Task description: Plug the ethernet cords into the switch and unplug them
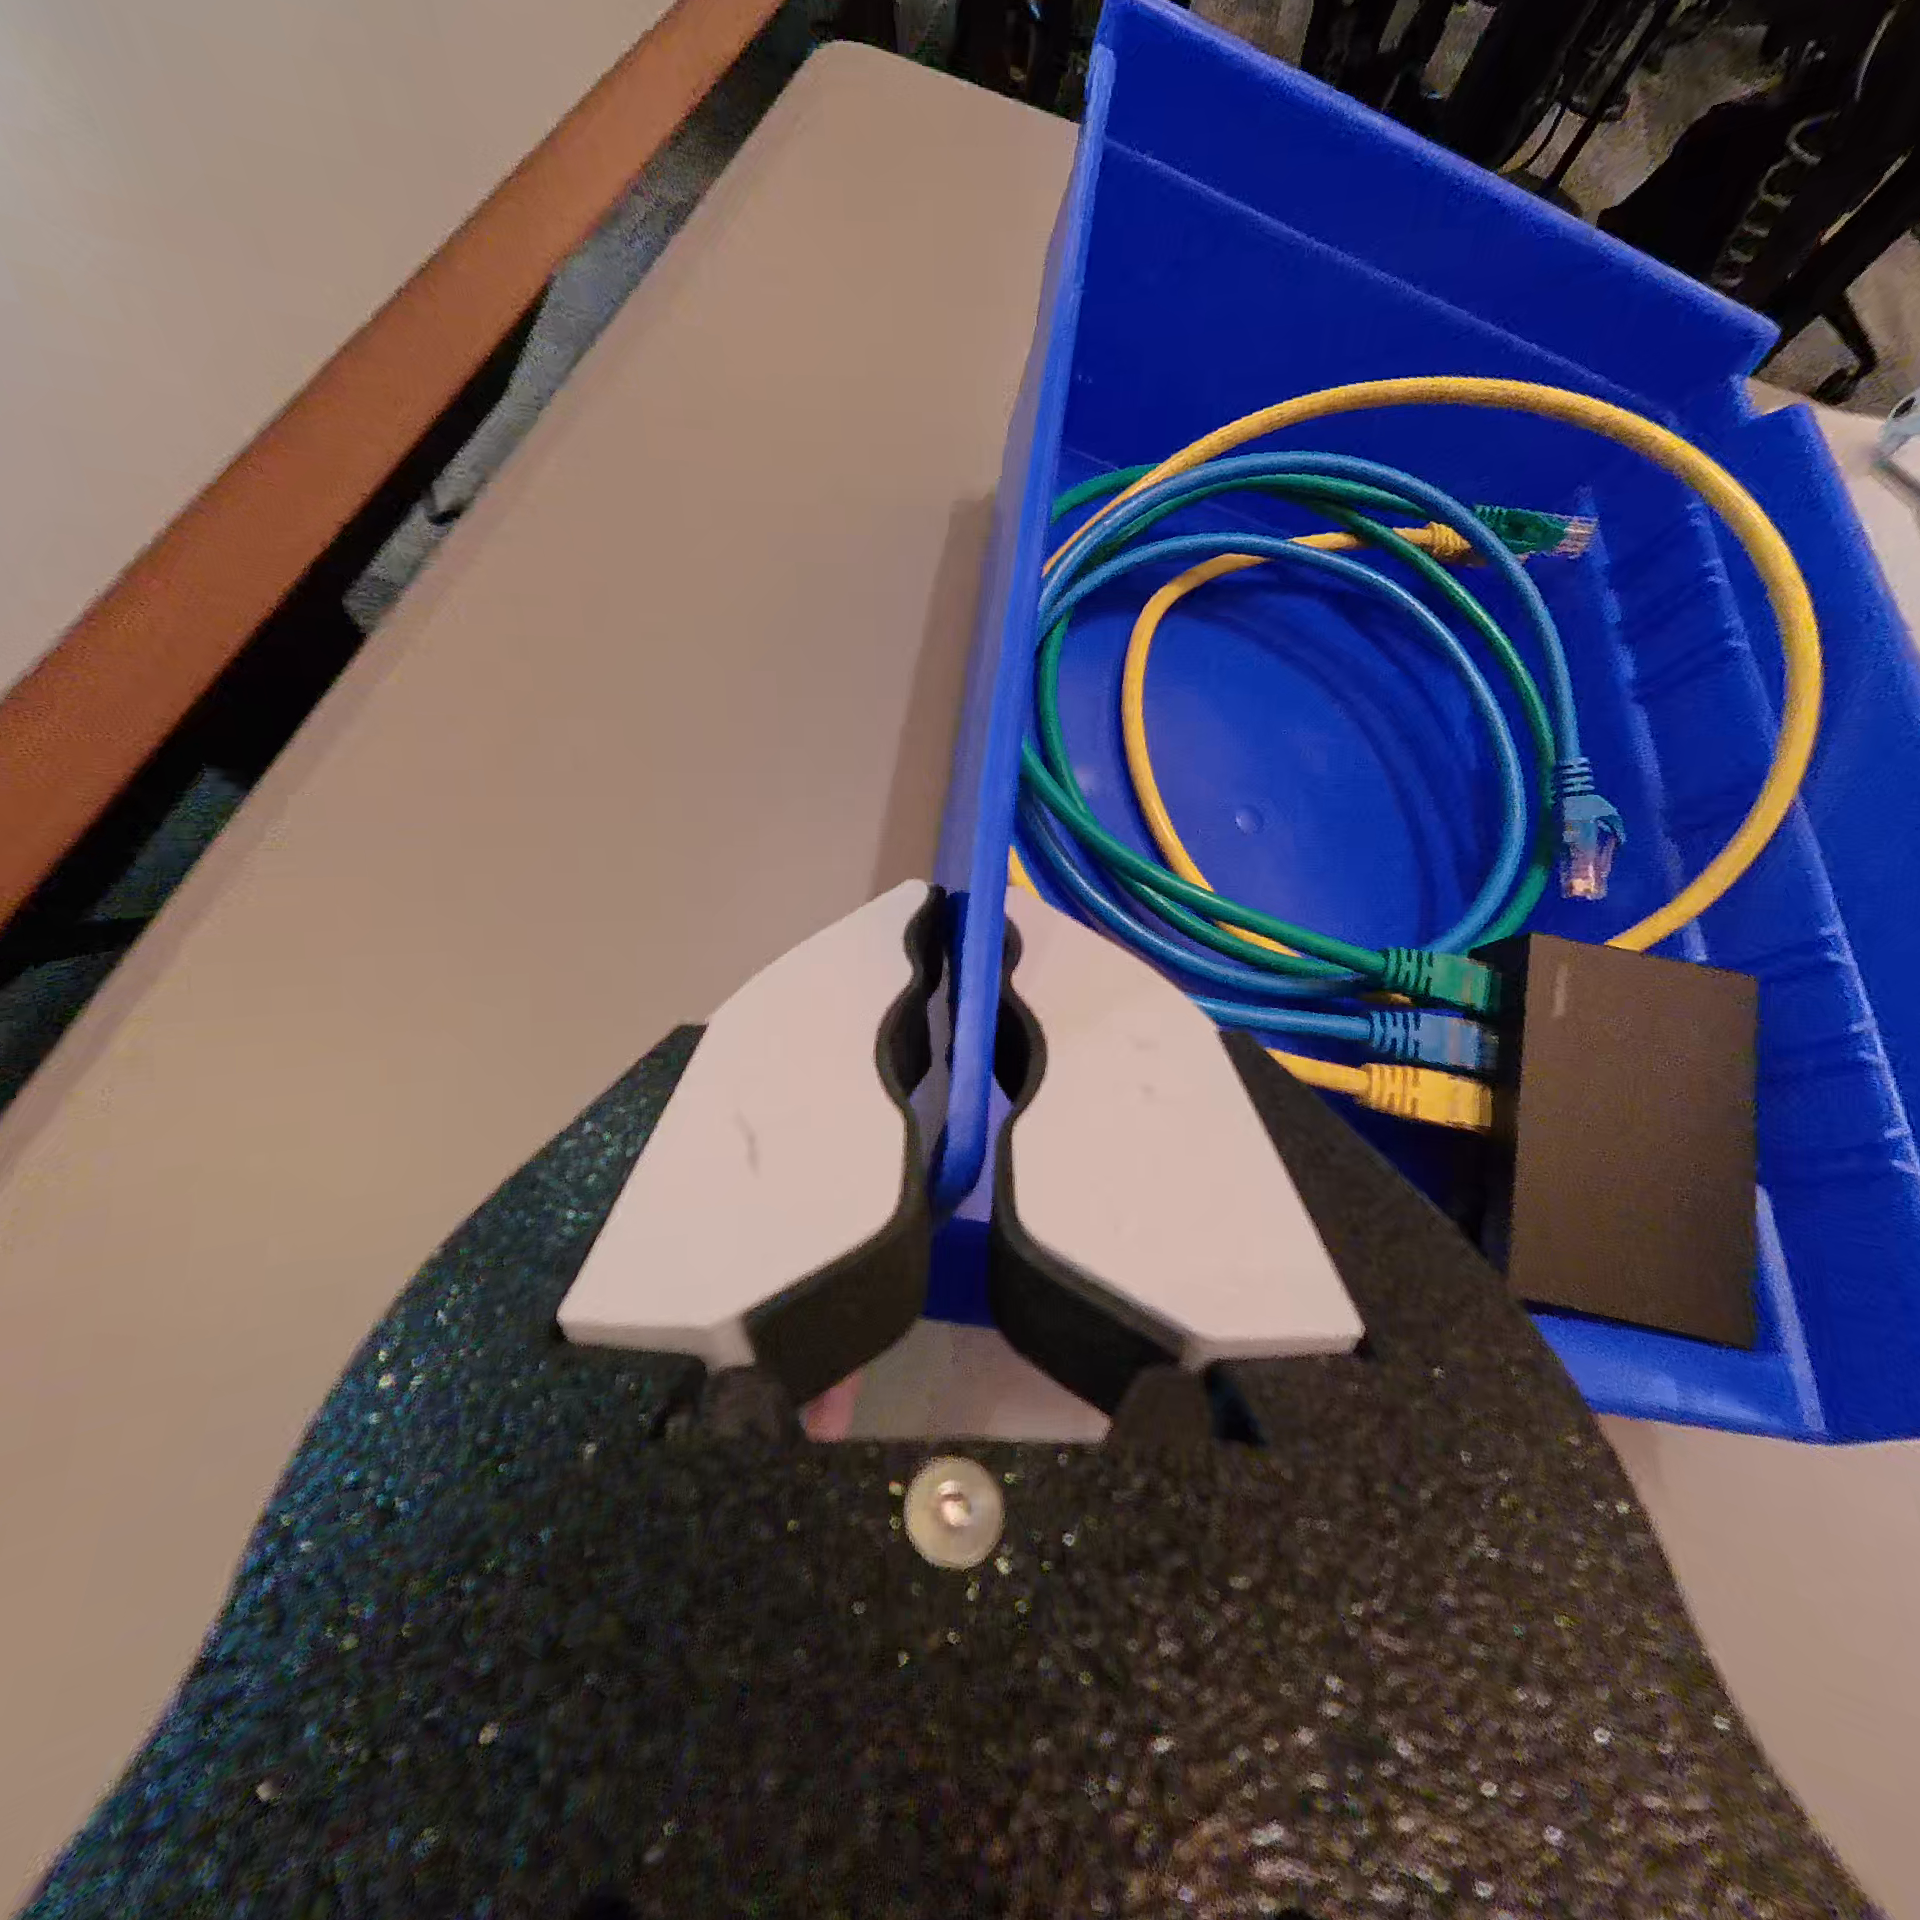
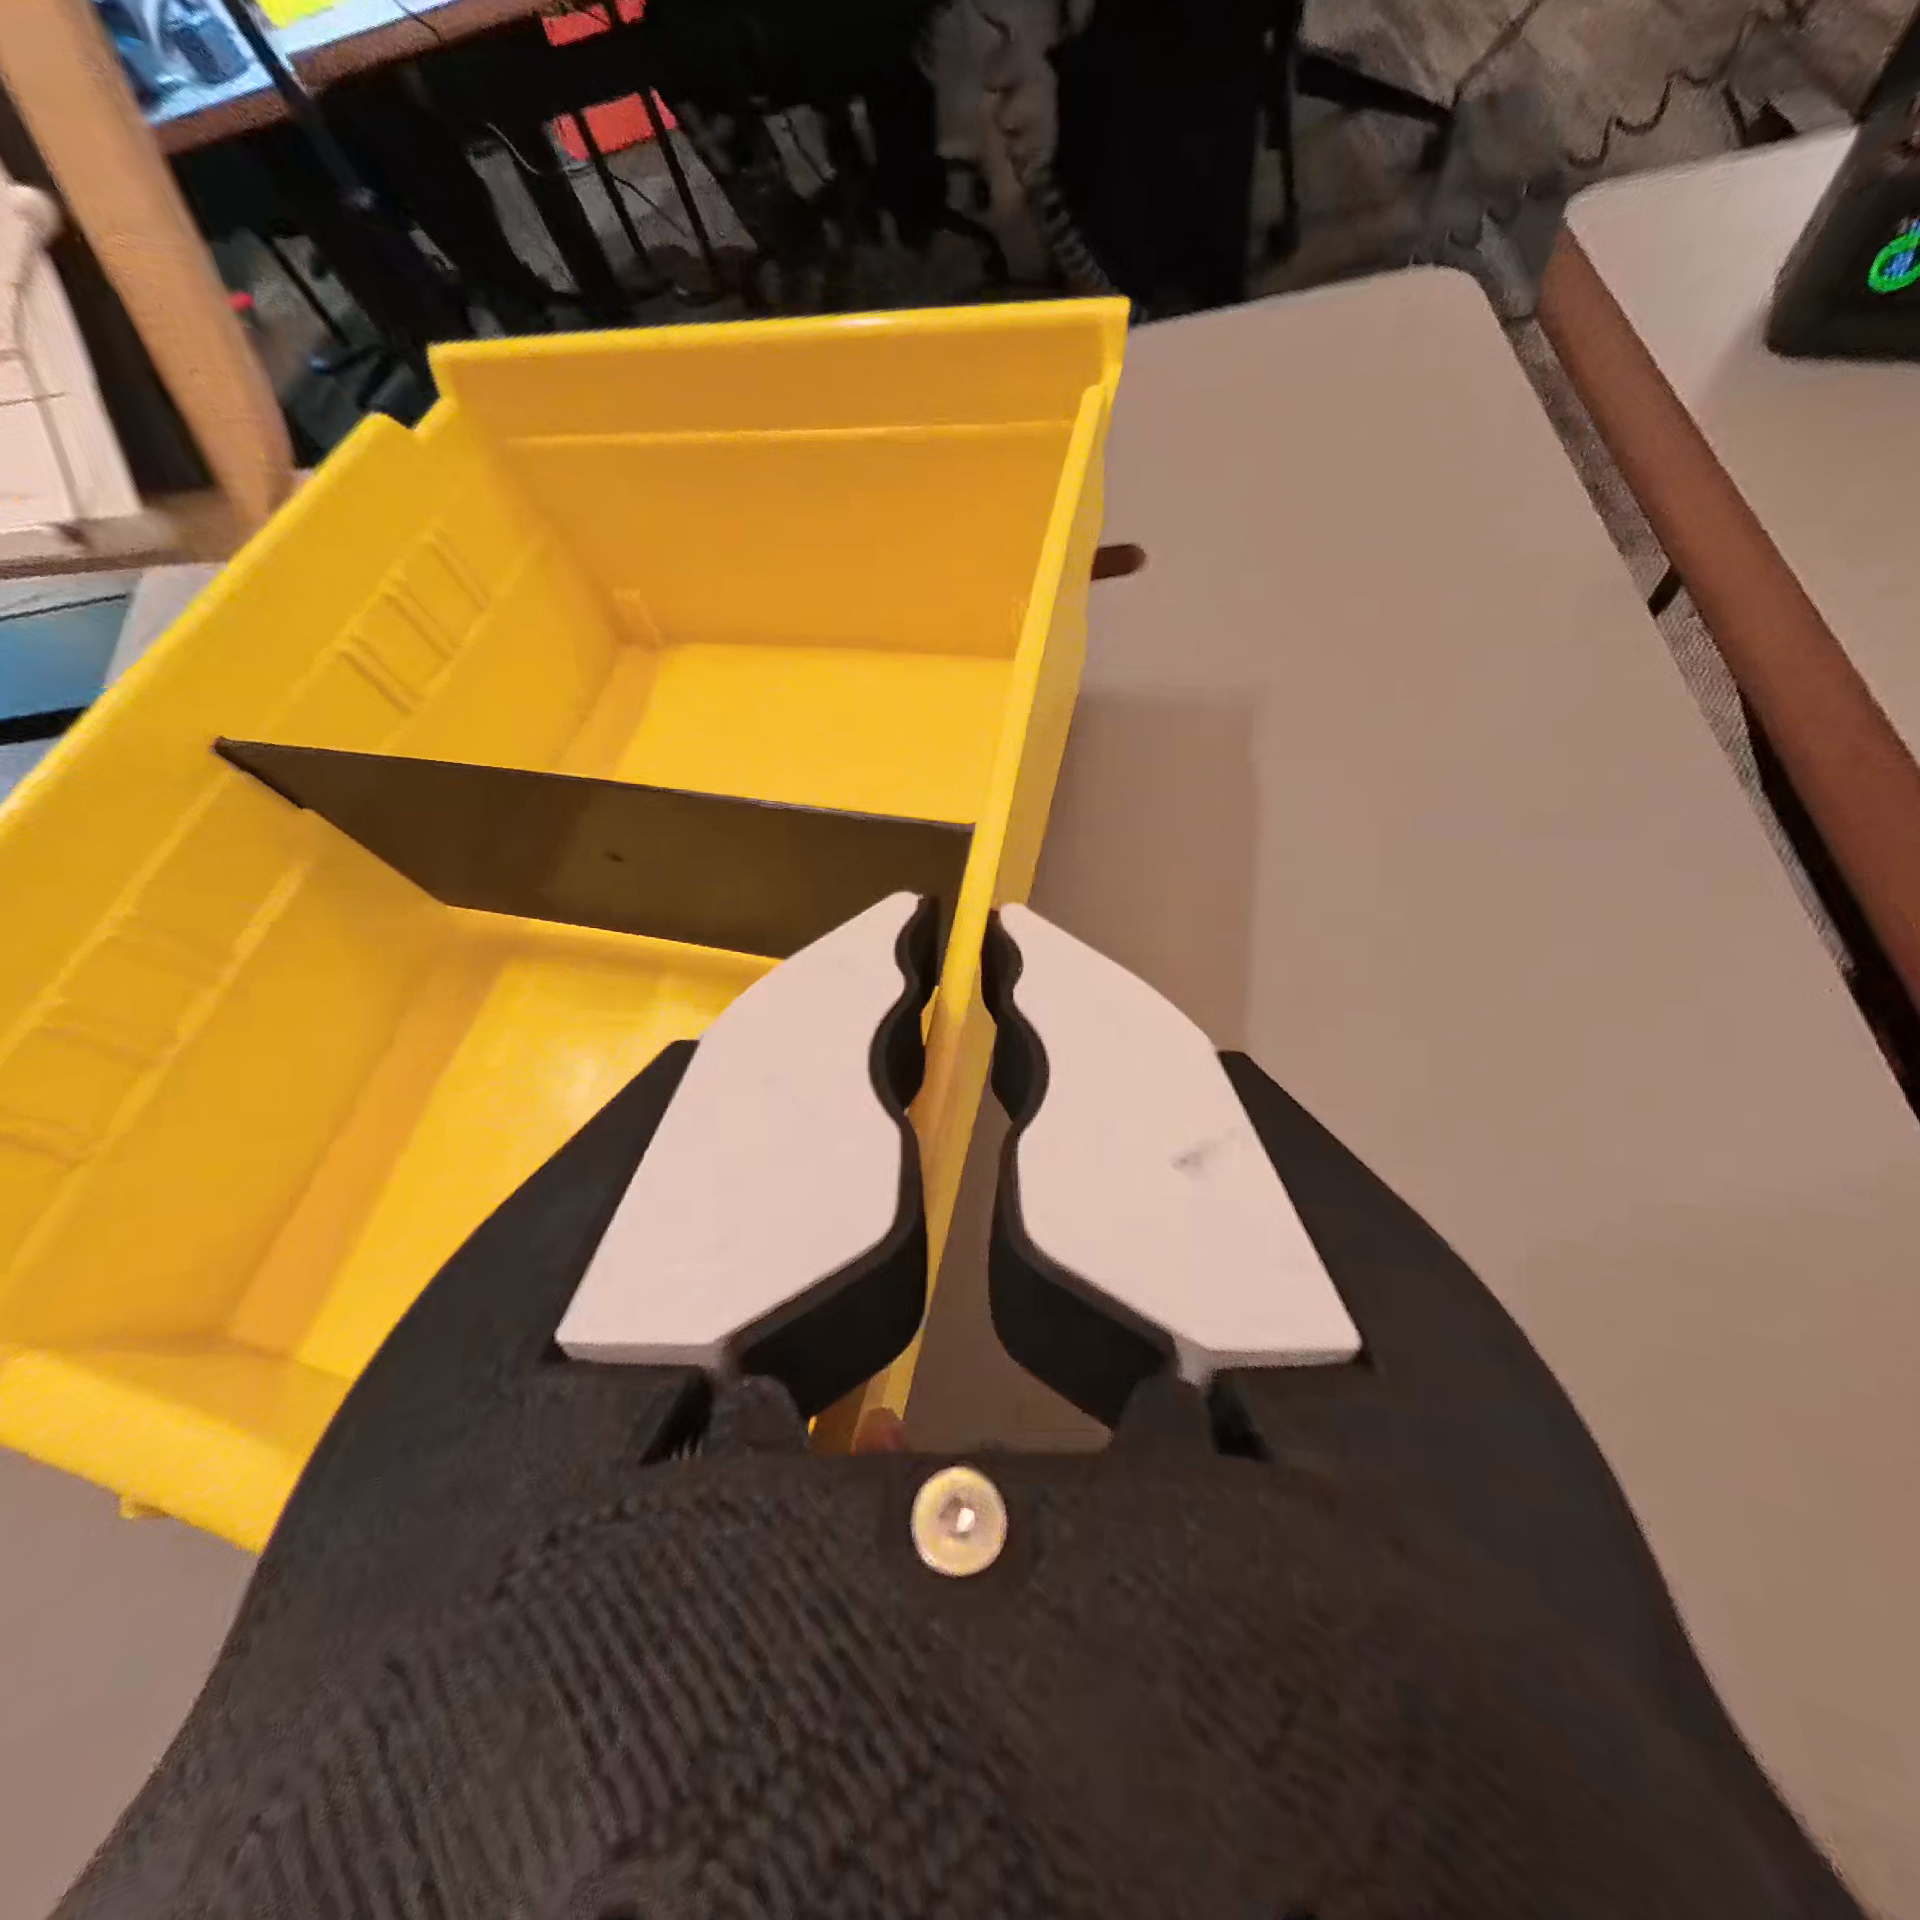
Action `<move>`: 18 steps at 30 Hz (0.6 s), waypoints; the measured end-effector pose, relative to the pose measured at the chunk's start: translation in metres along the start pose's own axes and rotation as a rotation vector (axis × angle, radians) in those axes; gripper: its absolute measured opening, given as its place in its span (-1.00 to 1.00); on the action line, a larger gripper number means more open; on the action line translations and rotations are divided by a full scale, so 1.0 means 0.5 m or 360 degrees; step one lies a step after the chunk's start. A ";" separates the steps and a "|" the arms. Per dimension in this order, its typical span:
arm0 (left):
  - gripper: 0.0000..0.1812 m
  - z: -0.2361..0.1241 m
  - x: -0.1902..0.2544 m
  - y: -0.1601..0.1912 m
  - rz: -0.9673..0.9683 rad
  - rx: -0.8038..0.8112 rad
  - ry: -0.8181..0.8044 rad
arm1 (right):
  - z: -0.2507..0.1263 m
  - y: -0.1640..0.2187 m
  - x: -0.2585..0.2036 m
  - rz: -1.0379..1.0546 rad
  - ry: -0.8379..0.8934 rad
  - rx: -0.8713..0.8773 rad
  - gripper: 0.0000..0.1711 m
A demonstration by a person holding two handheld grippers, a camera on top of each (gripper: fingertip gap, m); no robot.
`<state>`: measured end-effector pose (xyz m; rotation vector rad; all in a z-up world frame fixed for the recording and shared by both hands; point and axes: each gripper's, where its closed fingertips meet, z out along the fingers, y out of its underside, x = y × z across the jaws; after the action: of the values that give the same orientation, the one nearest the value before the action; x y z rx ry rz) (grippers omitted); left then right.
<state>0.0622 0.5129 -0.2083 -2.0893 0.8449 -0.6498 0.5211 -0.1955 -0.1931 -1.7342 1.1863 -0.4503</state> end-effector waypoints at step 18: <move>-0.06 -0.391 -0.244 -0.121 -0.0461 0.0811 0.0103 | -0.148 -0.147 -0.128 -0.0593 0.0265 0.0531 0.10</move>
<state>-0.1284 0.5412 -0.0680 -1.7369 0.3550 -0.9769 0.4757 -0.1716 -0.0822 -1.6444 0.8371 -0.9760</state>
